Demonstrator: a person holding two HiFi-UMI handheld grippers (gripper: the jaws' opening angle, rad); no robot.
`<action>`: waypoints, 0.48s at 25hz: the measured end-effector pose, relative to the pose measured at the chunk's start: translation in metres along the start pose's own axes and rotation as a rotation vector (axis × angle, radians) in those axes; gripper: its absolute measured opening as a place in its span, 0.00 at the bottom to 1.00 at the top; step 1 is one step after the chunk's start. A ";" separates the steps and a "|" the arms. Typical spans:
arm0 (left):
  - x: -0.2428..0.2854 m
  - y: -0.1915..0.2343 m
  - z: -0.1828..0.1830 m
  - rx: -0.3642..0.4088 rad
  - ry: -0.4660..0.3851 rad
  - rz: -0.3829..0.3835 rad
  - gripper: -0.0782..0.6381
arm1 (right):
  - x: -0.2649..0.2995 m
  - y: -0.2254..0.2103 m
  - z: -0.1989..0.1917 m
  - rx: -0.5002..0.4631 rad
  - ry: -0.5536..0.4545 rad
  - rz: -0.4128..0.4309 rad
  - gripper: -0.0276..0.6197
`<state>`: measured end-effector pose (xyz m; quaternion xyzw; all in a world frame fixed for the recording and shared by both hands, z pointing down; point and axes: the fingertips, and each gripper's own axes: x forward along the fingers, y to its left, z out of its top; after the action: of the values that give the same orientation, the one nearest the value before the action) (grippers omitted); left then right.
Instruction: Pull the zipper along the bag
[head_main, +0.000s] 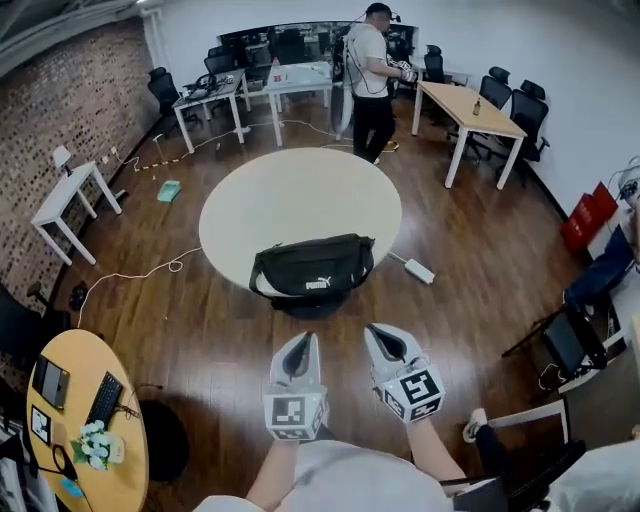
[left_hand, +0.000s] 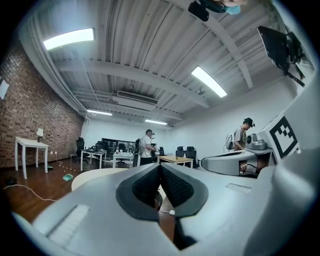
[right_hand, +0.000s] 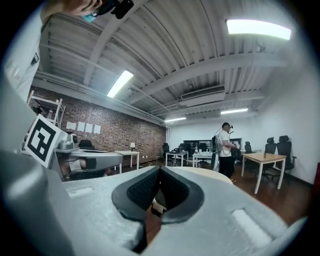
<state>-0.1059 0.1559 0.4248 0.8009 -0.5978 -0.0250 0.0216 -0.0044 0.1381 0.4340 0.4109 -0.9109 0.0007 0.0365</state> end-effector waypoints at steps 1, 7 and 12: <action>0.016 0.013 0.003 -0.004 -0.001 -0.009 0.13 | 0.020 -0.010 0.004 -0.008 0.001 -0.008 0.02; 0.099 0.077 0.020 -0.018 -0.020 -0.050 0.13 | 0.110 -0.050 0.027 -0.042 -0.002 -0.051 0.02; 0.163 0.094 -0.004 -0.046 0.032 -0.114 0.13 | 0.158 -0.092 -0.004 -0.003 0.070 -0.095 0.02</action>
<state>-0.1490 -0.0274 0.4330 0.8332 -0.5501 -0.0271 0.0481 -0.0389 -0.0408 0.4461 0.4534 -0.8885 0.0119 0.0691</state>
